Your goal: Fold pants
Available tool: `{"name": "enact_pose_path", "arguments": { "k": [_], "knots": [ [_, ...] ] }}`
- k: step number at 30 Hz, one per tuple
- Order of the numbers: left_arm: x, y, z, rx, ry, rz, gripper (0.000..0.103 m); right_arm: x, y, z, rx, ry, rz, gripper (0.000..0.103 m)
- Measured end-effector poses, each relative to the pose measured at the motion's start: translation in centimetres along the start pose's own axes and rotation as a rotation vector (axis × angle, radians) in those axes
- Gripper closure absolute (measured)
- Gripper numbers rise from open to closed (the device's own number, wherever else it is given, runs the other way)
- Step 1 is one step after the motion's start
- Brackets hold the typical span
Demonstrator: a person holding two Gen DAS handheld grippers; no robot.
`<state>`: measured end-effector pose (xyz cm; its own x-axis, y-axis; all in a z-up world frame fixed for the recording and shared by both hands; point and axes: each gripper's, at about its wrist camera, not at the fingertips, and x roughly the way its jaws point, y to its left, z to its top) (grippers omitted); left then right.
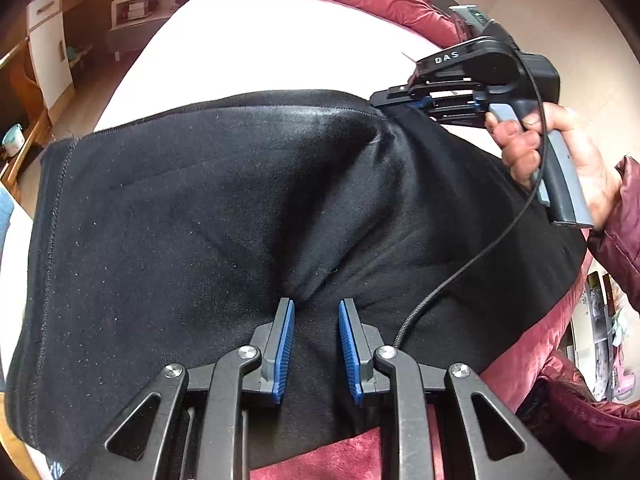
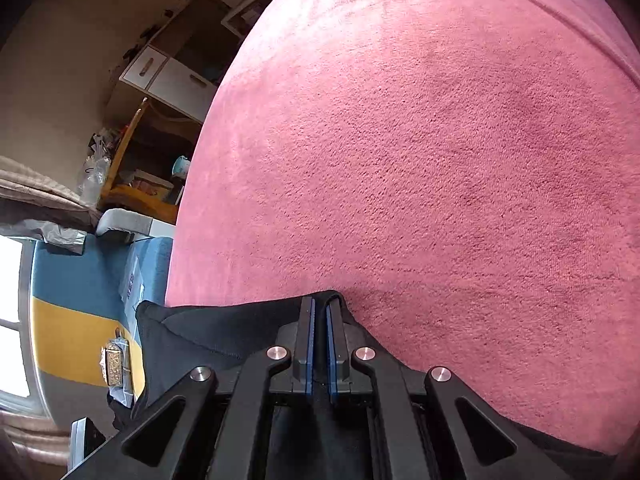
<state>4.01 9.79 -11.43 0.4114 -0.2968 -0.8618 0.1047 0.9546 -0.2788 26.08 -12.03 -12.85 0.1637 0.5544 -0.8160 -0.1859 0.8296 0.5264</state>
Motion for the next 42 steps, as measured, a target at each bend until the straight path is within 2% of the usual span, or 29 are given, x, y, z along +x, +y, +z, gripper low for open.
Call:
{"name": "enact_pose_path", "arguments": {
  "k": [2,3,4,6,8,10,14,16,19,22,24,29,31,33,37,40,42],
  "knots": [
    [-0.4,-0.2,0.1,-0.008,-0.009,-0.005,0.078,-0.7,0.2,-0.2,0.004,0.004,0.025,0.095],
    [-0.8,-0.1,0.1,-0.019,-0.016,-0.013,0.078,-1.6,0.1,-0.4,0.013,-0.002,0.04,0.089],
    [-1.1,0.2,0.2,-0.03,-0.026,-0.019,0.078,-2.8,0.1,-0.7,0.014,-0.025,0.045,0.075],
    [-1.5,0.7,0.4,-0.045,-0.044,-0.015,0.078,-5.3,-0.4,-1.5,0.003,-0.073,0.048,0.067],
    [-1.9,1.1,0.4,-0.056,-0.065,-0.005,0.078,-7.3,0.0,-2.7,-0.006,-0.098,0.054,0.067],
    [-2.3,1.4,0.5,-0.066,-0.083,0.009,0.078,-9.7,-0.1,-4.4,-0.04,-0.114,0.023,0.067],
    [-3.0,1.8,0.6,-0.067,-0.095,0.027,0.078,-10.5,-1.2,-7.2,-0.141,-0.113,-0.177,0.067],
    [-3.3,1.7,0.4,-0.057,-0.094,0.04,0.078,-9.2,-1.3,-7.8,-0.177,-0.08,-0.245,0.063],
    [-3.7,1.8,-0.2,-0.029,-0.096,0.07,0.078,-7.9,-1.1,-8.2,-0.24,-0.064,-0.344,0.062],
    [-2.3,2.1,0.3,-0.026,-0.03,0.144,0.078,-6.2,-0.8,-7.6,-0.246,-0.093,-0.47,0.061],
    [-1.2,3.4,0.4,-0.079,-0.009,0.146,0.078,-5.0,-1.4,-7.1,-0.21,-0.102,-0.499,0.057],
    [-3.6,4.8,1.3,-0.138,-0.072,0.114,0.078,-5.6,-1.7,-7.3,-0.187,-0.134,-0.508,0.05],
    [-5.7,6.3,1.3,-0.193,-0.113,0.094,0.077,-6.7,-1.3,-7.8,-0.183,-0.158,-0.505,0.05],
    [-7.6,8.0,0.8,-0.254,-0.14,0.11,0.076,-7.9,-0.9,-8.8,-0.189,-0.19,-0.509,0.05],
    [-10.4,12.3,-0.8,-0.398,-0.17,0.122,0.074,-9.4,0.6,-11.6,-0.212,-0.214,-0.435,0.048],
    [-11.8,15.0,-3.0,-0.507,-0.168,0.109,0.072,-9.5,1.5,-14.9,-0.24,-0.186,-0.366,0.048],
    [-12.0,16.5,-4.5,-0.586,-0.159,0.069,0.072,-8.7,2.2,-17.5,-0.268,-0.149,-0.331,0.048]
  ]
}}
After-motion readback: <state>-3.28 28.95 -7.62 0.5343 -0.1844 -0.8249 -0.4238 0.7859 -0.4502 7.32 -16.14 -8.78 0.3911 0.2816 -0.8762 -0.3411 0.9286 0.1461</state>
